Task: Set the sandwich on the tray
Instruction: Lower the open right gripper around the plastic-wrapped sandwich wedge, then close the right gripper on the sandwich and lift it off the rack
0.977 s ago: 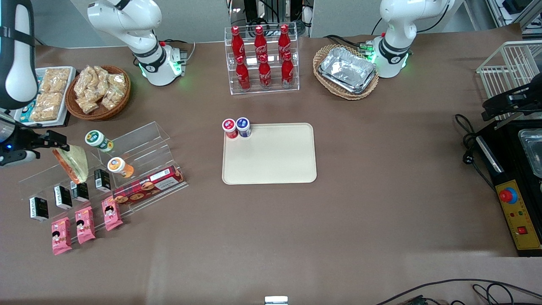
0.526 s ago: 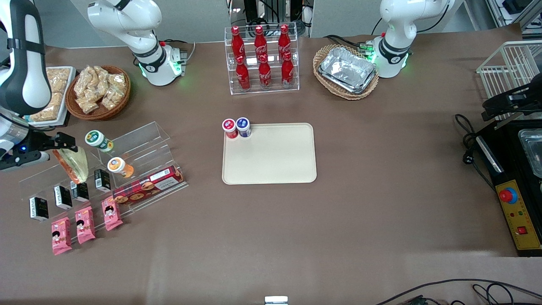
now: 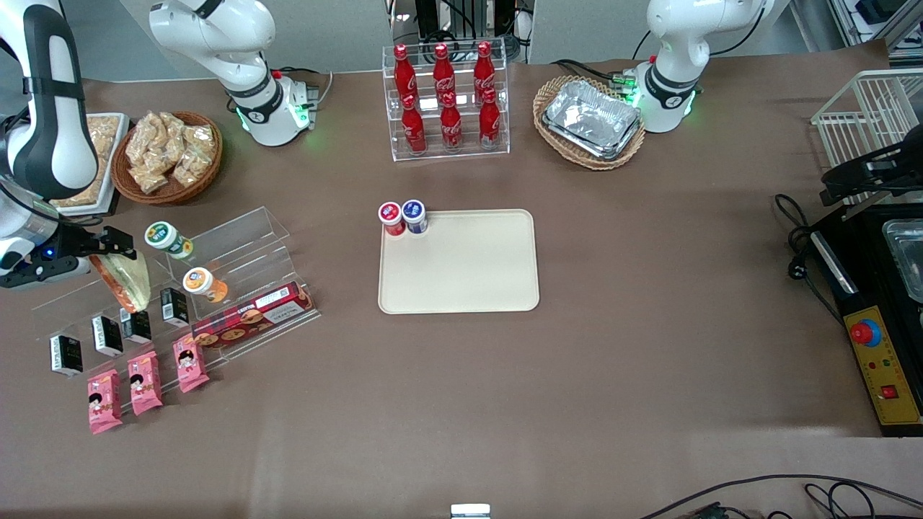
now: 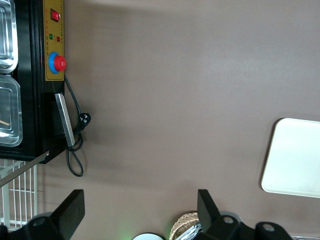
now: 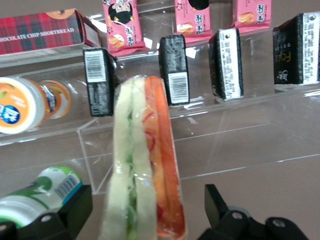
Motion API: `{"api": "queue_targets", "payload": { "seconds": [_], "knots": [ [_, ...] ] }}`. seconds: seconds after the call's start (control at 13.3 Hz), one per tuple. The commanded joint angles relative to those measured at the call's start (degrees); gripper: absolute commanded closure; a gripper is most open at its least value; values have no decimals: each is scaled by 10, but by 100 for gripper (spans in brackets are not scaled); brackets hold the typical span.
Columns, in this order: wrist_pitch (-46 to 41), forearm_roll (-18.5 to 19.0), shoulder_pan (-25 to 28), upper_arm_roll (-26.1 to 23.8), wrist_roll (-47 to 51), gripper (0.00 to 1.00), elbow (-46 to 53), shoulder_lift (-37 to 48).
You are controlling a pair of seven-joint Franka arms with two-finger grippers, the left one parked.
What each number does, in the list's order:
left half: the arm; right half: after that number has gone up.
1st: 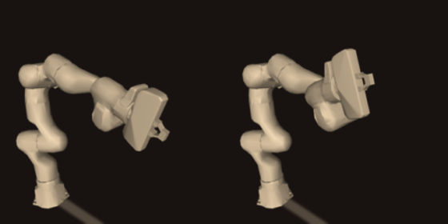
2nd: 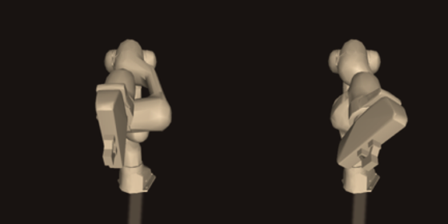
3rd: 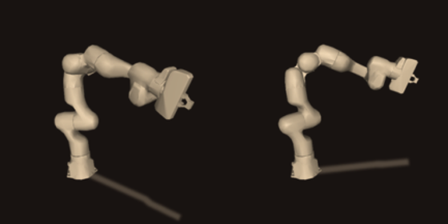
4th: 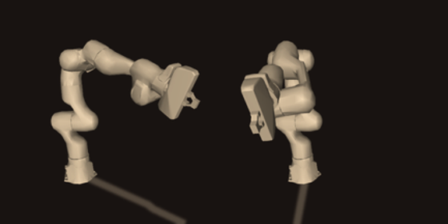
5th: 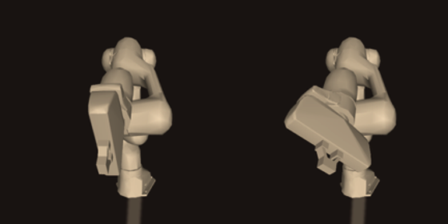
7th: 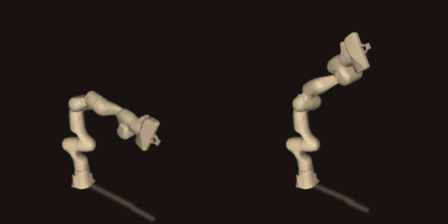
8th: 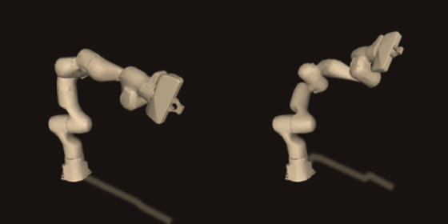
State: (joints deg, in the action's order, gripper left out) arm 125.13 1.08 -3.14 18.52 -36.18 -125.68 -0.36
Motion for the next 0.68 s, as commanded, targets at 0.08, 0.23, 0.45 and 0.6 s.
{"api": "queue_targets", "payload": {
  "seconds": [0.08, 0.23, 0.45, 0.6],
  "knots": [
    [27, 4, -12, -2, -24, 0, -4, -17],
    [27, 3, -9, -3, -25, 4, -8, -16],
    [21, 0, -6, -3, -26, 38, -7, -14],
    [16, 0, -5, -5, -25, 61, -4, -11]
  ]
}}
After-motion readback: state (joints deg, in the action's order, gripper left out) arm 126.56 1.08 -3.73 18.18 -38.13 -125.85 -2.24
